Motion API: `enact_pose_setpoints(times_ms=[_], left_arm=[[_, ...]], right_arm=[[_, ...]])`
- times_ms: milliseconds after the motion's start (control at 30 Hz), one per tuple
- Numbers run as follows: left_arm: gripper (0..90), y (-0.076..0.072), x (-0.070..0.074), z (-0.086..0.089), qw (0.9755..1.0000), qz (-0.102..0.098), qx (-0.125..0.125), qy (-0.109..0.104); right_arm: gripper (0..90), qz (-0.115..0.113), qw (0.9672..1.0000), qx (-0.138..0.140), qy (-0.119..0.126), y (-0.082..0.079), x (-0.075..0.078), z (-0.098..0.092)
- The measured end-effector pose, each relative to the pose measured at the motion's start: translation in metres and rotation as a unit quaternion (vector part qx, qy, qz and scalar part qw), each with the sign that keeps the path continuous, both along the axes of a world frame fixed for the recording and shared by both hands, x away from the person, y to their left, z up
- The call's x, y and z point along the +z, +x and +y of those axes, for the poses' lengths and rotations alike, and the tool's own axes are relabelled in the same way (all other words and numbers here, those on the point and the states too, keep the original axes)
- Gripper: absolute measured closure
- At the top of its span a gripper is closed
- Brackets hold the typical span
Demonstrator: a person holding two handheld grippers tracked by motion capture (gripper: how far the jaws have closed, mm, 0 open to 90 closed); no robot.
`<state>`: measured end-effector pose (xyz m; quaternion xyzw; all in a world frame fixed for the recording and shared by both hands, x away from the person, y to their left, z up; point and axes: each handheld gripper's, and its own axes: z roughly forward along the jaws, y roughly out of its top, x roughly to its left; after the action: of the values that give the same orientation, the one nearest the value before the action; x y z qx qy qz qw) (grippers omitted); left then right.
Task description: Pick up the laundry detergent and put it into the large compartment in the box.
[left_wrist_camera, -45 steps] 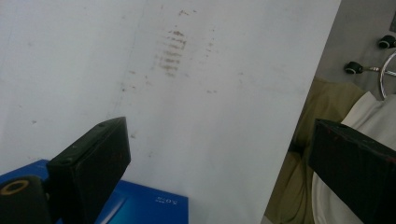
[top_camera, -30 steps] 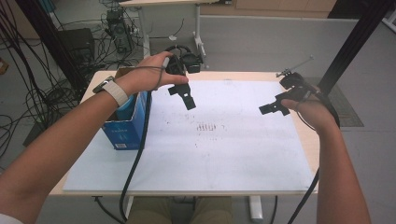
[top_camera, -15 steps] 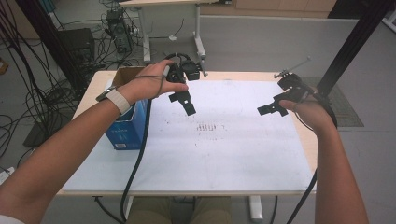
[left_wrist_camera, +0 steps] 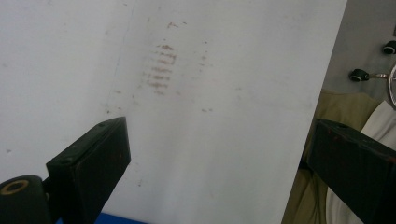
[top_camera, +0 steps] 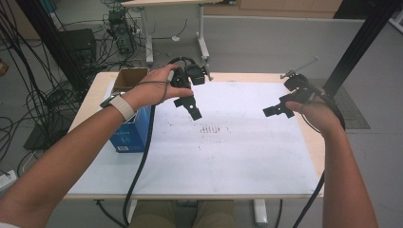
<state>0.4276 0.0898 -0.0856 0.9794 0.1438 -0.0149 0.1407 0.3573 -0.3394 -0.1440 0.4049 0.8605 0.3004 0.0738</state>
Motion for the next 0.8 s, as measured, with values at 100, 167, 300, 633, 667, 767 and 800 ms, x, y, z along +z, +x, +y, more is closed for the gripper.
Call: enact_pose_setpoints(times_ms=[100, 167, 300, 633, 667, 767, 800], left_arm=[[6.3, -0.0009, -0.0008, 0.0018, 1.0000, -0.001, 0.003, -0.003], [6.2, -0.0010, -0.0007, 0.0015, 1.0000, -0.001, 0.002, -0.002], [6.3, -0.0009, -0.0005, 0.0023, 1.0000, -0.002, 0.000, -0.005], [6.2, 0.0000, -0.0012, 0.0058, 1.0000, -0.002, 0.002, -0.009], [6.2, -0.0002, -0.0018, 0.0067, 0.9999, -0.003, 0.004, -0.011], [6.3, 0.0008, -0.0023, 0.0070, 0.9999, -0.002, 0.005, -0.011], [6.2, 0.0007, -0.0027, 0.0071, 0.9999, -0.002, 0.005, -0.012]], right_arm=[[8.1, -0.001, 1.0000, 0.001, 0.001, -0.0006, -0.0006, -0.0001], [8.2, -0.001, 1.0000, 0.000, 0.002, -0.0009, -0.0010, -0.0001], [8.2, 0.000, 1.0000, 0.001, 0.001, -0.0008, -0.0006, 0.0008], [8.2, 0.001, 1.0000, 0.000, 0.000, -0.0006, -0.0005, 0.0019], [8.2, 0.001, 1.0000, 0.001, -0.001, -0.0004, -0.0004, 0.0019], [8.2, 0.000, 1.0000, 0.000, -0.001, -0.0011, -0.0003, 0.0013], [8.2, 0.001, 1.0000, -0.001, -0.001, -0.0014, -0.0001, 0.0012]])
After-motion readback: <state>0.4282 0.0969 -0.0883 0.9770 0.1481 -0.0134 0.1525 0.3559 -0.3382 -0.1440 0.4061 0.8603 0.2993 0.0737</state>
